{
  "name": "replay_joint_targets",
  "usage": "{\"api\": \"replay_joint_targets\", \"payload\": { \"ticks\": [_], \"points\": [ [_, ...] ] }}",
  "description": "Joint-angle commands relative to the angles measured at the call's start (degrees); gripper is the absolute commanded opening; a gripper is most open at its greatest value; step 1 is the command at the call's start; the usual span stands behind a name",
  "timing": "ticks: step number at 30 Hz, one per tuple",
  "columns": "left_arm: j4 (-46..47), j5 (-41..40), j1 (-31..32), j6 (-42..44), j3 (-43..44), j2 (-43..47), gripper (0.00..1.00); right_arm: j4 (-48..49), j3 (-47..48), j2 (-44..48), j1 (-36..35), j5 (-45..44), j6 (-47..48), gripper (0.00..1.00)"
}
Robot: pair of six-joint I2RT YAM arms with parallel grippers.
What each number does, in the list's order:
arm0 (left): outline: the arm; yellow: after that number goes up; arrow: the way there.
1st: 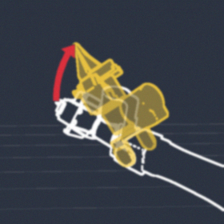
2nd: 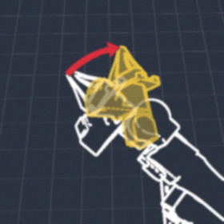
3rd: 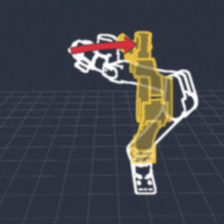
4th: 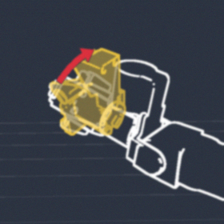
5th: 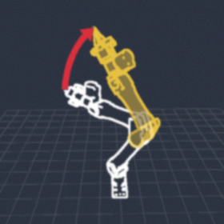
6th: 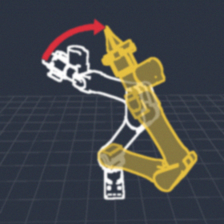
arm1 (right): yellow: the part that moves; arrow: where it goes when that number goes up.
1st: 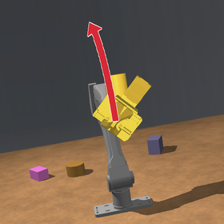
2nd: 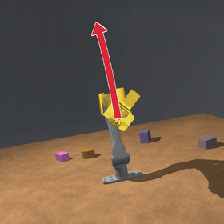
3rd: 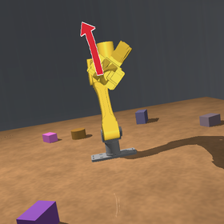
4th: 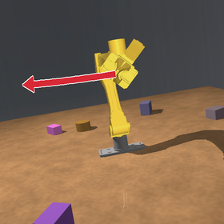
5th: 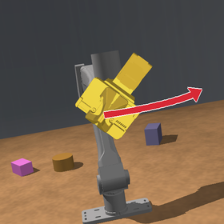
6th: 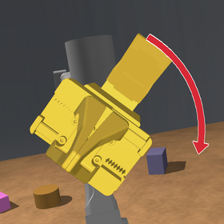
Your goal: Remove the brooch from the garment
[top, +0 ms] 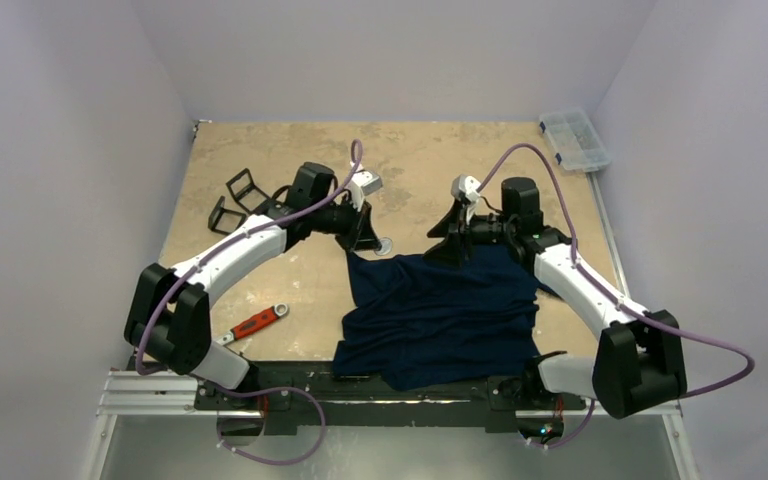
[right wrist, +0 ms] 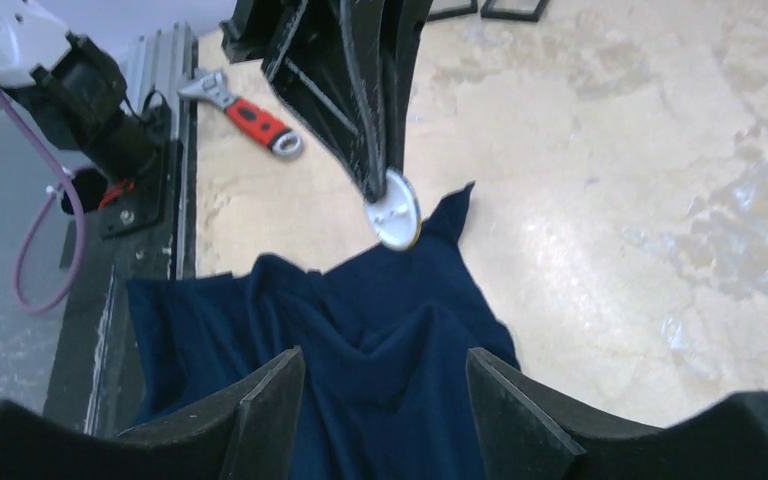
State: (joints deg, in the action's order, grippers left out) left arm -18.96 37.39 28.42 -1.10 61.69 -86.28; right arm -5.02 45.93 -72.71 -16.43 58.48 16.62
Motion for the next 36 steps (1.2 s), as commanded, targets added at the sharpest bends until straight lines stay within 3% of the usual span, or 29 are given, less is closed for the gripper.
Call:
{"api": "replay_joint_targets", "payload": {
  "ticks": [1, 3, 6, 10, 17, 27, 36],
  "points": [
    [8.7, 12.8, -0.8, -14.7, 2.9, 2.3, 0.0, 4.7, 4.3, 2.6, 0.2, 2.5, -8.3, 0.66],
    [10.5, 15.3, -0.8, -17.2, 3.6, 2.1, 0.0, 3.5, 5.8, 3.1, 0.2, 3.2, -8.8, 0.7],
    [13.0, 18.9, -1.2, -20.6, 5.0, 2.1, 0.0, 2.6, 7.4, 4.1, 0.2, 3.6, -11.1, 0.9],
    [22.8, 23.2, -2.0, -30.2, 4.9, 2.1, 0.0, 3.1, 9.9, 4.5, 0.2, 5.8, -16.0, 0.92],
    [35.4, 25.8, -2.0, -40.5, 5.5, 2.0, 0.0, 9.1, 10.1, 4.9, 0.3, 11.8, -28.8, 0.75],
    [41.6, 24.8, -1.9, -45.1, 6.2, 1.4, 0.0, 29.2, 6.8, 3.1, 0.3, 11.6, -48.3, 0.51],
    [44.7, 24.3, -1.0, -46.5, 6.1, 1.7, 0.0, 35.5, 5.5, 1.6, 0.3, 9.1, -54.7, 0.5]
  ]
}}
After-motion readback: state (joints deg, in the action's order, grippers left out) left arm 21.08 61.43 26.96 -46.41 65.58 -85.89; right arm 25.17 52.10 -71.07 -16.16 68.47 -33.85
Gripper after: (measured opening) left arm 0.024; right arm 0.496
